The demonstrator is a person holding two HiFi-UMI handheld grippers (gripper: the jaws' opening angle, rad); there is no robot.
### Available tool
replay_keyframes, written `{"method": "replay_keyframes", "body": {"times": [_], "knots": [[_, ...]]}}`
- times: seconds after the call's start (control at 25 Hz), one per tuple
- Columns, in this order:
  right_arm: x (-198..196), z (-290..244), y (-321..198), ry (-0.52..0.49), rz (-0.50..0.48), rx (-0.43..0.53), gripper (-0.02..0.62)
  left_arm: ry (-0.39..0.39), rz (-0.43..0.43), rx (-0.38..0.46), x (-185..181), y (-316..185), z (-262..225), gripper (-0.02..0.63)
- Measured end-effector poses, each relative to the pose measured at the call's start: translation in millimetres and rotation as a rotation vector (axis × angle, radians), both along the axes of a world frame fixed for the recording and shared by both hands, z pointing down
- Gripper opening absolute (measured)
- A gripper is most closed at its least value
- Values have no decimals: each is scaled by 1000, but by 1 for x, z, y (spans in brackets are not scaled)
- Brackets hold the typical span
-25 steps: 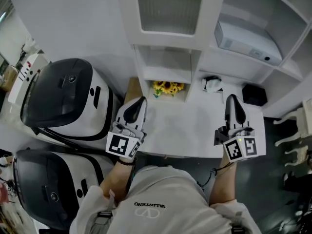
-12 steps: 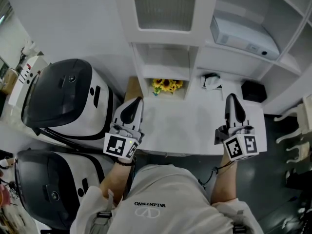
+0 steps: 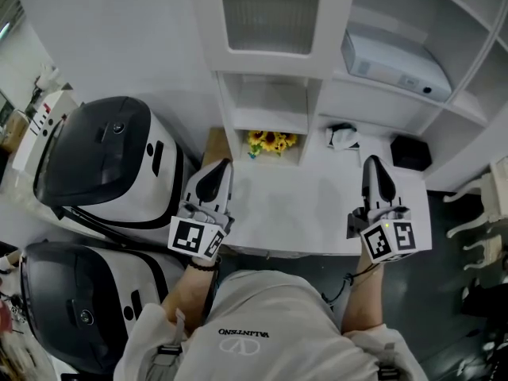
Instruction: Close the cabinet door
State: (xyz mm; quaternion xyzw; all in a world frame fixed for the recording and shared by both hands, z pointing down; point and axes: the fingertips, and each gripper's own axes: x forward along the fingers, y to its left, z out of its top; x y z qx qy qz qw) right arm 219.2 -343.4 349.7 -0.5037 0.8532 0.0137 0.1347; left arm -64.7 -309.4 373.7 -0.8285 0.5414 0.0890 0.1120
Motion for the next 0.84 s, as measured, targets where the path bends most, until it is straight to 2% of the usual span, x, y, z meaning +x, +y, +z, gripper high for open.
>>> {"method": "replay_keyframes", "body": {"times": [0.84], "knots": [[4, 7, 1, -7, -12, -23, 9, 13, 5, -12, 10, 3, 3, 3]]}}
